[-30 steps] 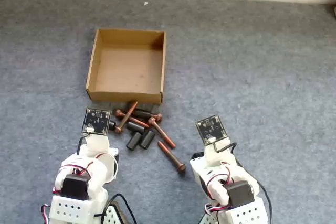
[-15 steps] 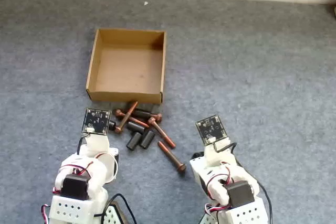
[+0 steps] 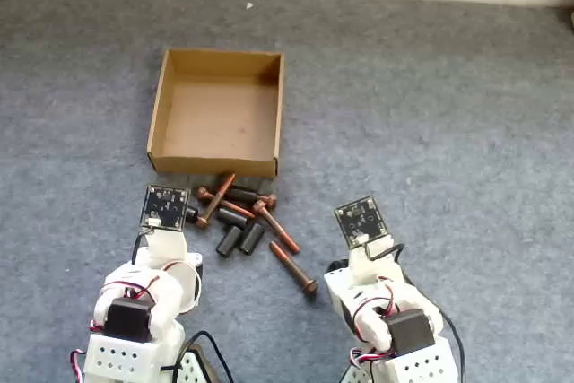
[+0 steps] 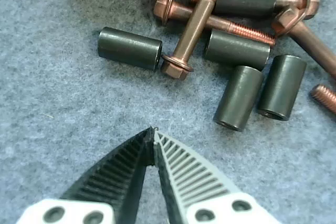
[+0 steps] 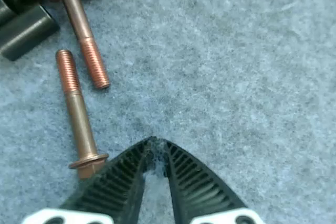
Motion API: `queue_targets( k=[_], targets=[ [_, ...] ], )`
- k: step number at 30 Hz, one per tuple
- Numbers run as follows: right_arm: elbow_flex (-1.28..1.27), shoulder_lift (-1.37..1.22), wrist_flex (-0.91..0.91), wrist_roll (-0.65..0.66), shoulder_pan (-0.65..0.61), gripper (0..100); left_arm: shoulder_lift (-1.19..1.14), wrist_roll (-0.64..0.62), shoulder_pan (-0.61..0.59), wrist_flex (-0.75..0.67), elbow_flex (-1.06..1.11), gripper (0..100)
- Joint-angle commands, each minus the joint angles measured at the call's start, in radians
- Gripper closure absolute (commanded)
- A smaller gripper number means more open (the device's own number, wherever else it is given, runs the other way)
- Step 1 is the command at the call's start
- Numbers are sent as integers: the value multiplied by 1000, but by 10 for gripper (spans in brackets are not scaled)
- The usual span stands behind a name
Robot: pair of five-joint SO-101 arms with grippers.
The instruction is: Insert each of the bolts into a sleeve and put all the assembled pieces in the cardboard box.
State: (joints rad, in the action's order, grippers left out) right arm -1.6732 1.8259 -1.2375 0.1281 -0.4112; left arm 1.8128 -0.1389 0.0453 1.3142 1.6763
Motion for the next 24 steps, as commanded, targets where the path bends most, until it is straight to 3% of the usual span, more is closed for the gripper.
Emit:
queue_targets(
  k=[1, 9, 16, 21, 24],
  targets=[
    [-136, 10, -7, -2, 12, 993, 5, 3, -7, 5, 19, 993],
    [-134, 10, -7, -3, 15, 993, 8, 5, -19, 14, -27, 989],
    [-130, 12, 38, -3, 62, 993, 8, 6, -278, -12, -128, 989],
    [-128, 12, 214, -6, 107, 993, 8, 247, -344, -51, -108, 991],
    [-90, 10, 243, -2, 101, 990, 8, 304, -355, -52, -97, 991]
  ],
)
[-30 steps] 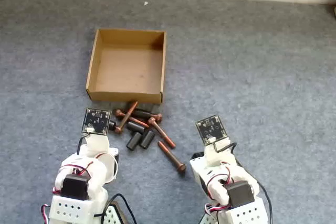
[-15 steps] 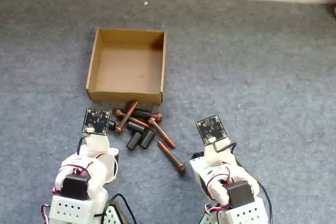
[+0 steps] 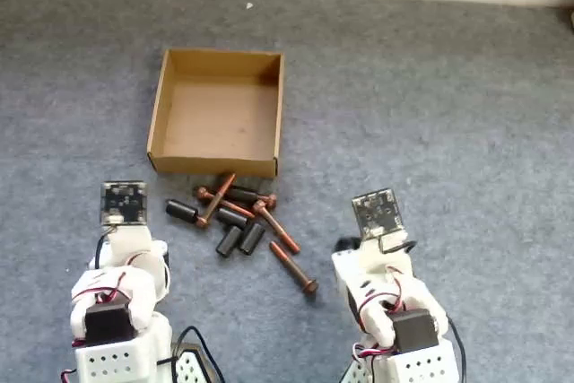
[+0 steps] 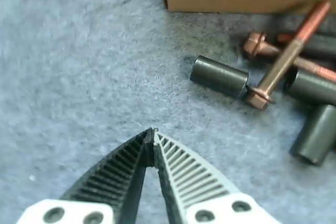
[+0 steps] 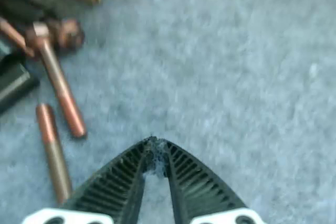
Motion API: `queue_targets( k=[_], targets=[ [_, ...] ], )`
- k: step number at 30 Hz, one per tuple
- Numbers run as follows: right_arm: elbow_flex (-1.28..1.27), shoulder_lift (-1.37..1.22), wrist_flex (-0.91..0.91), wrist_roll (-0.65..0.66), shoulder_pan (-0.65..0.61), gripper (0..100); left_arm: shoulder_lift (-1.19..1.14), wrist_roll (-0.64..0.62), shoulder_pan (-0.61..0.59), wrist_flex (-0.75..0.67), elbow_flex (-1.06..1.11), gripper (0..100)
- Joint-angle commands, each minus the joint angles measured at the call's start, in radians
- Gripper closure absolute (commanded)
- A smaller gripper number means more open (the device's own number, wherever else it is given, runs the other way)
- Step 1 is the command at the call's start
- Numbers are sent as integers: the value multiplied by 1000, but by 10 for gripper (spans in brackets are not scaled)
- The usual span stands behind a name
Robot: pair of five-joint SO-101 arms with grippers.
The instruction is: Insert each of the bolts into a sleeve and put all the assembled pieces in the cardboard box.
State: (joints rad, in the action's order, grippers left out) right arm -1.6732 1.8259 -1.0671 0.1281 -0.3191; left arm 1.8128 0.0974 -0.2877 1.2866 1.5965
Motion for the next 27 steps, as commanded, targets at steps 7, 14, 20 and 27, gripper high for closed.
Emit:
queue_targets(
  k=[7, 14, 20, 27],
  targets=[
    [122, 1, 25, -6, -128, 990, 8, 71, -114, -25, -15, 989],
    [410, -381, 27, -86, -249, 987, 8, 44, -120, -20, -13, 850],
    [682, -858, 24, -342, -344, 878, 7, -71, -137, -21, -10, 758],
    [918, -1297, 31, -509, -463, 835, 8, -71, -162, -41, 8, 758]
  ],
)
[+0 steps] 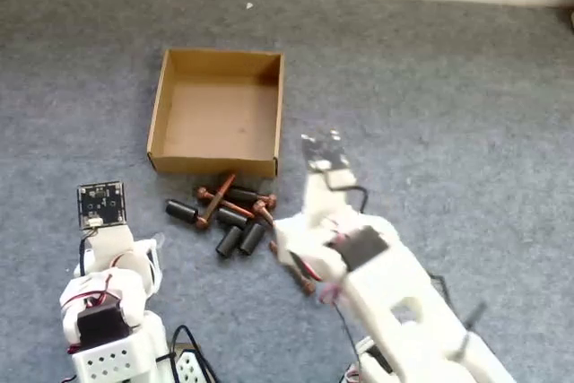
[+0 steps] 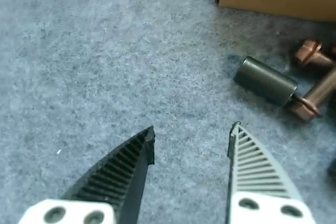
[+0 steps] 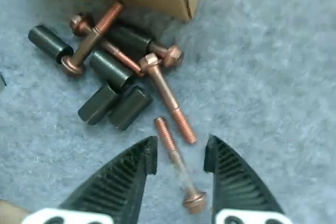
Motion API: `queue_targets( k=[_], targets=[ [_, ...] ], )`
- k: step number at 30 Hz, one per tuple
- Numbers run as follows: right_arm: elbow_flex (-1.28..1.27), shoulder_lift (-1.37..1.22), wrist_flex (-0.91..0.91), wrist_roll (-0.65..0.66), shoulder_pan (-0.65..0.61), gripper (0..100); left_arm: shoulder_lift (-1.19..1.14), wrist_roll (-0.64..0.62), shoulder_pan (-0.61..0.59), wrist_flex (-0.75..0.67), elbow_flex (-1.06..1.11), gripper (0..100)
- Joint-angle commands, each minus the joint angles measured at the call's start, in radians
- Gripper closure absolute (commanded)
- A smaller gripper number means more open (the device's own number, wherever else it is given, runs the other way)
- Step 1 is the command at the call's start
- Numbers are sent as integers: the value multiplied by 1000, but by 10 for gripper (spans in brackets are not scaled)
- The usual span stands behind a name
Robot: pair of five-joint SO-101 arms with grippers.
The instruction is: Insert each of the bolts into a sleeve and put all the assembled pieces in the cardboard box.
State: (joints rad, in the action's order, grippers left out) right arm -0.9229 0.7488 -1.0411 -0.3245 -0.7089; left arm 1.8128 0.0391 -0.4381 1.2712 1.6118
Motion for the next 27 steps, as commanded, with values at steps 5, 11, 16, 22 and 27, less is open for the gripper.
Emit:
queue_targets(
  k=[5, 11, 16, 22, 27],
  targets=[
    [321, -467, 5, -104, -145, 833, 8, -12, -12, -26, -7, 758],
    [506, -704, 4, -264, -154, 832, 8, -12, -13, -26, -7, 758],
    [570, -837, 4, -290, -151, 832, 8, -12, -13, -26, -5, 758],
    [565, -935, 48, -290, -156, 835, 8, -12, -13, -25, -5, 758],
    [564, -957, 42, -285, -156, 844, 8, -12, -13, -23, -5, 758]
  ],
)
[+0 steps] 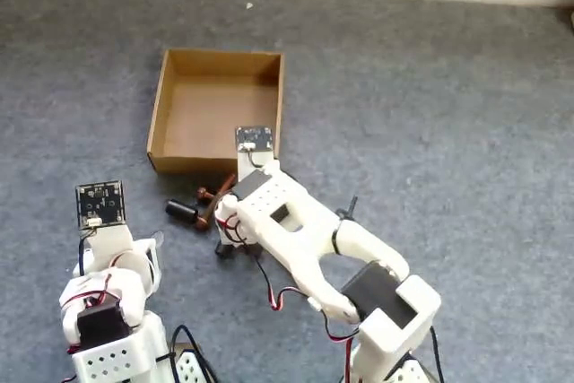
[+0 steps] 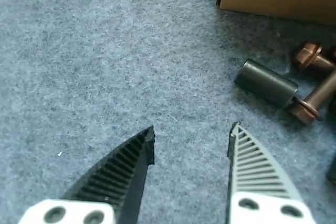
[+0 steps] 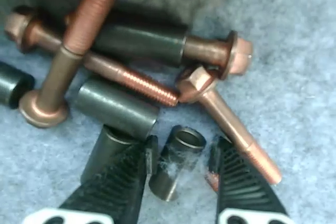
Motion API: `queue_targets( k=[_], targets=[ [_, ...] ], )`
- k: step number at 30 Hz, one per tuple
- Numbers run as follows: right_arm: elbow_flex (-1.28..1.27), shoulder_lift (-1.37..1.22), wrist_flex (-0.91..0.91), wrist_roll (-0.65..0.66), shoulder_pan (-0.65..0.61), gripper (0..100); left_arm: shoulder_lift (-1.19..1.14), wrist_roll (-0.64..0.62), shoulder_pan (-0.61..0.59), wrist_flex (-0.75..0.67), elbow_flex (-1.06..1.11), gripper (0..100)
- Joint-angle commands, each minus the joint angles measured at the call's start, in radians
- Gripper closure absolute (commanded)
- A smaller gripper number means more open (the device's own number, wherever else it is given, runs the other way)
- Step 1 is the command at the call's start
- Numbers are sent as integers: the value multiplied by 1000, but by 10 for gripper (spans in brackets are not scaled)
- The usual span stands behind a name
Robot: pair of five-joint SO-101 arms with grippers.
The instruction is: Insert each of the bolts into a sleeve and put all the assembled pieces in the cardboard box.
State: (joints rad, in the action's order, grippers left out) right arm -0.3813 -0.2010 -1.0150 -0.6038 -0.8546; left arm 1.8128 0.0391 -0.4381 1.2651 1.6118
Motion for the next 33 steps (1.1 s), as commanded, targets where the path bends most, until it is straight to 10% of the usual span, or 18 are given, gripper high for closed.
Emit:
queue_targets(
  k=[1, 15, 33],
  targets=[
    [22, -7, 15, -5, -10, 862, 8, -12, -13, -17, -5, 758],
    [74, 375, -213, 118, 41, 995, 5, -9, 24, -9, -39, 755],
    [-576, 1036, 10, 287, 598, 995, -150, 152, 397, 127, -455, 758]
  ],
)
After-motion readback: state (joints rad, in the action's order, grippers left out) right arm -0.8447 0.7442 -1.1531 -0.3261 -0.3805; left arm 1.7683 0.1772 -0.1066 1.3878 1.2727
